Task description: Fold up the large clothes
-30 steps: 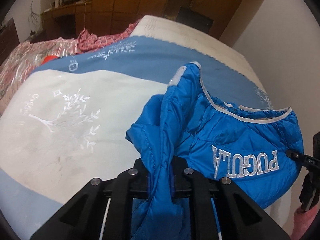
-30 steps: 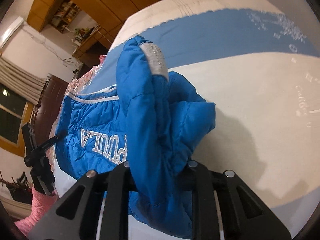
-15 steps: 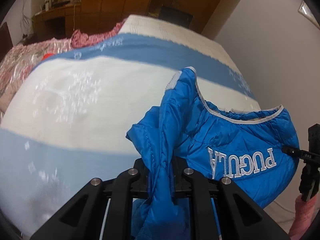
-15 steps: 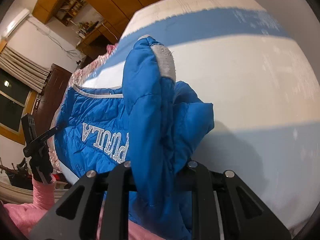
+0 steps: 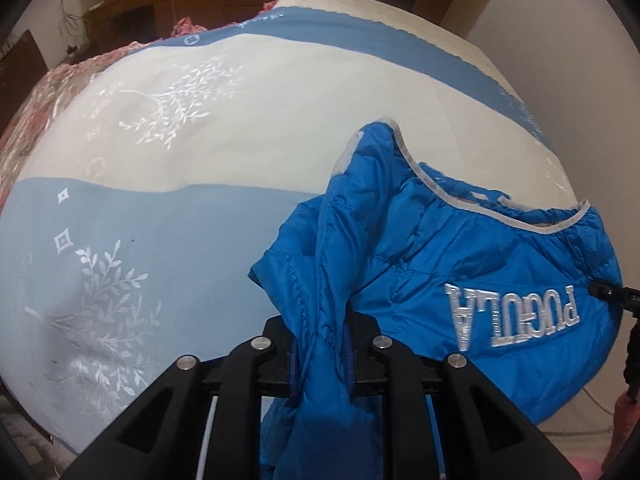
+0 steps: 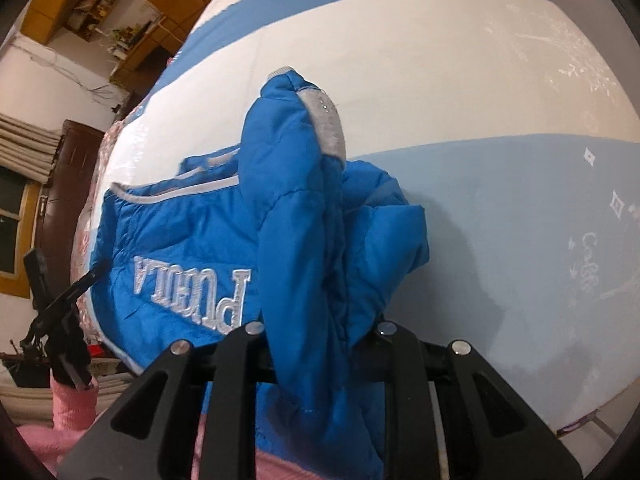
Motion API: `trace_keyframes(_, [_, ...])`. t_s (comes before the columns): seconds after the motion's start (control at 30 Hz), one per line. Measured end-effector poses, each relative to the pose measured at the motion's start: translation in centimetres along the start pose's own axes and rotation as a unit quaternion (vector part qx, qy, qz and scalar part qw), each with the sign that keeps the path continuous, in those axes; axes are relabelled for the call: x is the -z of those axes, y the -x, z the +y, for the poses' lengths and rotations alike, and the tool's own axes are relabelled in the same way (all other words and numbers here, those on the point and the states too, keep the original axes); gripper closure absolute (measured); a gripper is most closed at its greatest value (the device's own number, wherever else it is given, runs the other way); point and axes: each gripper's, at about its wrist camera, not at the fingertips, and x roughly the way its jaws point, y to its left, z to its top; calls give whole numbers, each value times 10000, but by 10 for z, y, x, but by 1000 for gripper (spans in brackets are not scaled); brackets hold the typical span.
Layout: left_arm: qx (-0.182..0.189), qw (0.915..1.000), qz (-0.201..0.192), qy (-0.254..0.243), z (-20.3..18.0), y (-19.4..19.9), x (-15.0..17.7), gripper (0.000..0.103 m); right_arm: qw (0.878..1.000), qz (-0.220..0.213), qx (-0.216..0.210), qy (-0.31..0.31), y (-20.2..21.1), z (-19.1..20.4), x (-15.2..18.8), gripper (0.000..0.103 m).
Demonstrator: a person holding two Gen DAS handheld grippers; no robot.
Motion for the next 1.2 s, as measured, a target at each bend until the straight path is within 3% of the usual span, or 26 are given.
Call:
trace_keyframes(0.2, [-441, 9989, 63, -175, -3, -29, 9, 77, 9998, 4, 51, -192, -31, -12, 3, 81])
trace_keyframes(0.5, [-576, 9979, -19, -282, -4, -56, 16, 68, 9989, 87, 36, -464, -58, -28, 14, 65])
trace_keyframes(0.57, [-575, 9979, 38, -281, -4, -52, 15, 68, 9987, 65, 143, -487, -51, -27, 16, 61])
trace_keyframes(0.63, [-499, 9986, 107, -162, 1, -45, 12, 67, 9980, 21, 384, -497, -38, -25, 19, 51])
trace_keyframes(0.77, [-470, 9988, -79, -77, 9, -8, 7, 62, 9925, -395, 1094, -376, 3, -19, 37, 42])
trace_keyframes(0.83, [-572, 9980, -233, -160, 5, 9, 6, 62, 9878, -651, 1389, -285, 25, -15, 46, 42])
trace_keyframes(0.9, [-687, 9958, -511, -329, -10, 29, 7, 64, 9863, -893, 1386, 12, 42, 1, 56, 52])
trace_keyframes(0.97, [-365, 9966, -620, -395, -26, 37, 7, 64, 9878, -909, 1254, 173, 40, 11, 61, 56])
trace_keyframes(1.07, [-67, 9970, -551, -547, -53, 27, 10, 64, 9873, -821, 1314, 360, 21, 25, 65, 64])
trace_keyframes(1.2, [-86, 9982, -219, -556, -66, -8, 18, 64, 9845, -703, 1578, 297, -2, 21, 68, 64])
